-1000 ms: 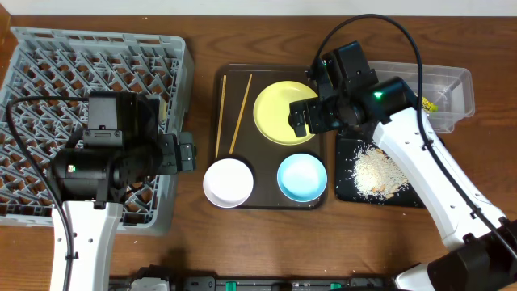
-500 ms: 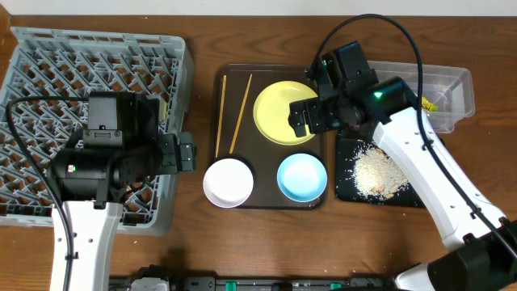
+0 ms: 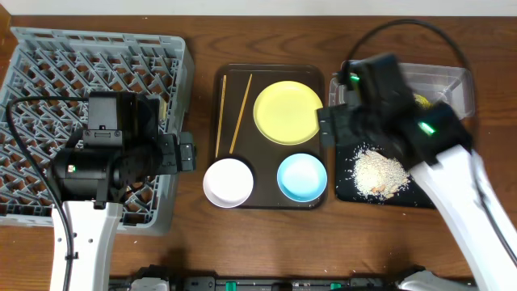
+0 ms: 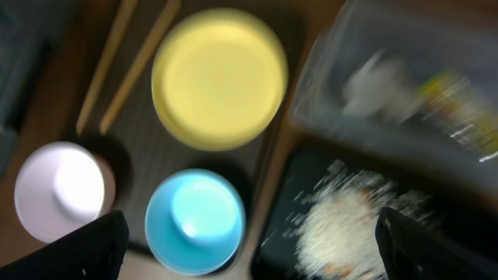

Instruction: Sort waste into correct bins and load items into the dishwasher

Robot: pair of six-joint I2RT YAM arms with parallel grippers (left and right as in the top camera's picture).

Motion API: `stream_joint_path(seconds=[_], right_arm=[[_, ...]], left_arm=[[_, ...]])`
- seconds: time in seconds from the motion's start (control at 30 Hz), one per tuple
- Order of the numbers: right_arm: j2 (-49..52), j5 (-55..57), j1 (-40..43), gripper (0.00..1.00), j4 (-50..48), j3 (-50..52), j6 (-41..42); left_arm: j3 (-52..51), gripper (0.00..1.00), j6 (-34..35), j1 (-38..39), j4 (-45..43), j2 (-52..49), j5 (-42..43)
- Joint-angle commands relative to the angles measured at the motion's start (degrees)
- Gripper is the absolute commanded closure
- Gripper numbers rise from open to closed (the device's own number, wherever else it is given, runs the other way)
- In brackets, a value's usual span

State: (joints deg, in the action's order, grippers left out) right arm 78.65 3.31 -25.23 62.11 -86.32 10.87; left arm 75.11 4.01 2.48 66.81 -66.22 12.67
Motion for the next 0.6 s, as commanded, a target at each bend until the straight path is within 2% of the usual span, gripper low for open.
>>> stream_joint_path(seconds=[0.0, 0.07, 0.3, 0.57], right_arm=[[-8.24, 7.67, 0.81, 0.01, -1.99, 1.86, -5.42], [-14.14, 8.04, 3.48, 0.01, -4.90, 4.63, -8.17], [-30.84, 4.72, 14.21, 0.01, -16.24, 20.09, -8.39], [-49.72, 3.48, 18.53, 0.01, -28.02, 43.06, -8.35]], left_arm=[[0.50, 0.01, -0.81, 0.17, -0.04, 0.00, -0.70], [0.50, 0.01, -0.81, 0.17, -0.04, 0.00, -0.70], [0.50, 0.01, -0.81, 0.17, -0.04, 0.00, -0.70], [0.50, 0.01, -0.81, 0.17, -0.04, 0.00, -0.70]])
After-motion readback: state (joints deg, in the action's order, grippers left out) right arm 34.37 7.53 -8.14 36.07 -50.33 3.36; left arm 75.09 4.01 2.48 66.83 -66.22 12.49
